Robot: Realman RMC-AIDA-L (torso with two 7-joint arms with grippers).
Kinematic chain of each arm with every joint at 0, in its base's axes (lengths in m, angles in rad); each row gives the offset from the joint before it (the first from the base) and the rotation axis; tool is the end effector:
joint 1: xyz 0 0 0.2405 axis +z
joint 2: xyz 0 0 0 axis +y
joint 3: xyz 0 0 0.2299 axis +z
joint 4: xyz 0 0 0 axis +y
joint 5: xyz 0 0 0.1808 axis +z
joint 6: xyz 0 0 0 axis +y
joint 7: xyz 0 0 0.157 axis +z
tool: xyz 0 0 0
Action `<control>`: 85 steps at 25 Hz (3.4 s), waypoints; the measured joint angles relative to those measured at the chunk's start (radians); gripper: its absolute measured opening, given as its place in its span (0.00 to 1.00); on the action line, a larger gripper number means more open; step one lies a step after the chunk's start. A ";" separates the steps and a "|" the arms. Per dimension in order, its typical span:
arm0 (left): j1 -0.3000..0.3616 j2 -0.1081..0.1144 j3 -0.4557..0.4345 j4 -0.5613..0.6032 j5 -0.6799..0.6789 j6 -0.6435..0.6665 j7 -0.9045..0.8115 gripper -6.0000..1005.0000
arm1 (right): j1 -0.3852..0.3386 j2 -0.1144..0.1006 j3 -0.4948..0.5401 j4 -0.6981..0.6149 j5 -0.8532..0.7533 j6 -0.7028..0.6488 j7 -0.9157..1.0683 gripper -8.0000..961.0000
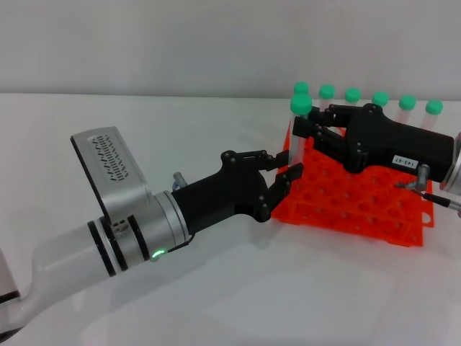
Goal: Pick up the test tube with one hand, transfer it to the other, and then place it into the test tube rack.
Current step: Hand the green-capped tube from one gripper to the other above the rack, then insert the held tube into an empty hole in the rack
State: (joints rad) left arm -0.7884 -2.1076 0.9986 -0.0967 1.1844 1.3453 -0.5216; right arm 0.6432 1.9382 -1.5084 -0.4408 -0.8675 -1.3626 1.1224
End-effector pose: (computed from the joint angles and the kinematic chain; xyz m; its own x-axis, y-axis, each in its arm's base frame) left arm -0.1608 0.3142 -0.0752 0.7188 0.0024 0.6952 0.3478 -0.8671 -0.3565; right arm 0.1411 0.3404 0.0053 0.6434 -0.0926 -0.7599 -0.3367 -0.9257 -0.1722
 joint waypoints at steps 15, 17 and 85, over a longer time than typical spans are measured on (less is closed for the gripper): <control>0.000 0.000 0.000 0.000 -0.006 -0.004 0.000 0.19 | -0.017 -0.001 0.045 -0.001 -0.005 0.000 -0.002 0.23; 0.000 0.000 0.000 0.000 -0.006 -0.007 0.000 0.19 | -0.021 -0.001 0.048 -0.001 -0.005 0.000 -0.002 0.23; 0.445 0.008 0.006 -0.078 -0.812 0.243 0.171 0.66 | -0.001 0.079 0.149 -0.001 -0.002 0.291 -0.167 0.22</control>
State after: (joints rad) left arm -0.3432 -2.0999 1.0048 -0.1745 0.3726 1.5881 -0.3505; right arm 0.6427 2.0173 -1.3591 -0.4423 -0.8690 -1.0716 0.9553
